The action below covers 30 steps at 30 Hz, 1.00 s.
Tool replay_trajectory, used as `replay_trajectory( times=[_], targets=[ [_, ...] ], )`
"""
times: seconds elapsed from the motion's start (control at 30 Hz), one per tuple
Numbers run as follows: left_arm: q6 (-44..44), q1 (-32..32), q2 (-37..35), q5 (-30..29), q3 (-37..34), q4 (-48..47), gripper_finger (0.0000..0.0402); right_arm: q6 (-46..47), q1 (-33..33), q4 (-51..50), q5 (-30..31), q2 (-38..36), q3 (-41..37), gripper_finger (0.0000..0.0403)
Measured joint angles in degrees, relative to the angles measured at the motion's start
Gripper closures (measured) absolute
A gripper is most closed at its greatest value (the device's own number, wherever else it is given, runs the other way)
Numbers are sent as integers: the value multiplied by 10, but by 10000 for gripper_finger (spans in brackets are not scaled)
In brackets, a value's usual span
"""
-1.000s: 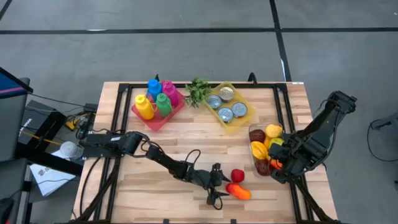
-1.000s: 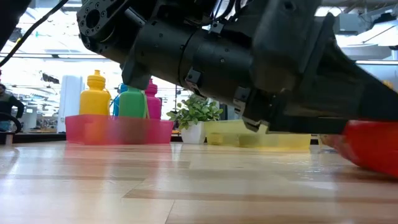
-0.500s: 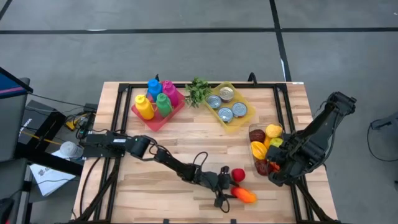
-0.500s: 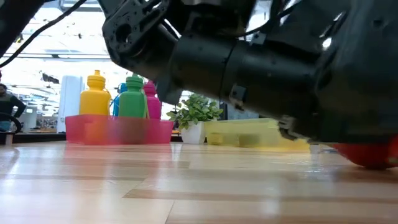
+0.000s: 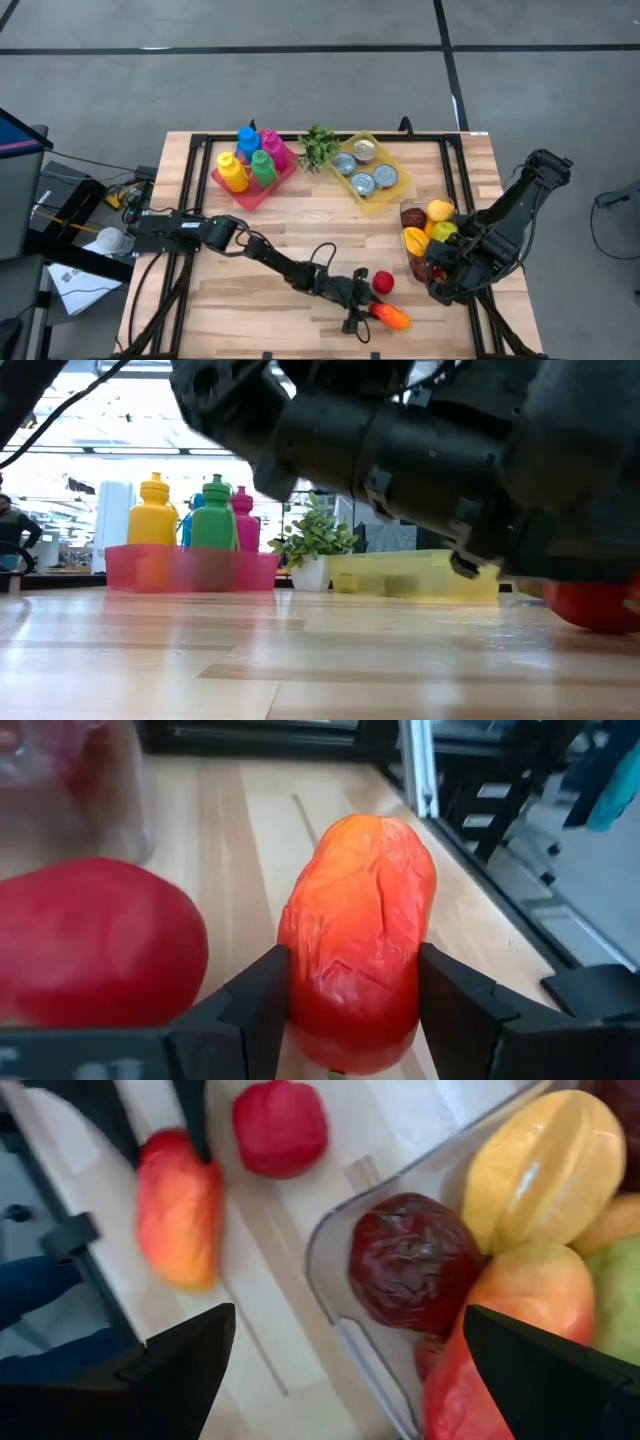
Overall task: Pick & Place Food Item
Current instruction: Put the red mango into the transparent bin
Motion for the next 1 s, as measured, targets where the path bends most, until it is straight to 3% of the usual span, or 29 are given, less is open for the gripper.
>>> replay_trajectory(
  times=[0.23,0.37,0.53,0.73,1.0],
  targets=[
    [1,15,-107,-6,-5,-226,226,-37,3,8,4,-22,29,17],
    [-12,25,-188,-6,-30,-263,226,-71,3,9,42,-30,61,23],
    [-78,44,-309,-8,-60,-275,225,-137,3,14,110,-31,101,33],
    [-158,74,-468,-53,-88,-270,224,-260,-11,67,204,-31,141,34],
    [-164,84,-619,-114,-114,-149,223,-585,-85,263,342,-31,189,33]
  ],
)
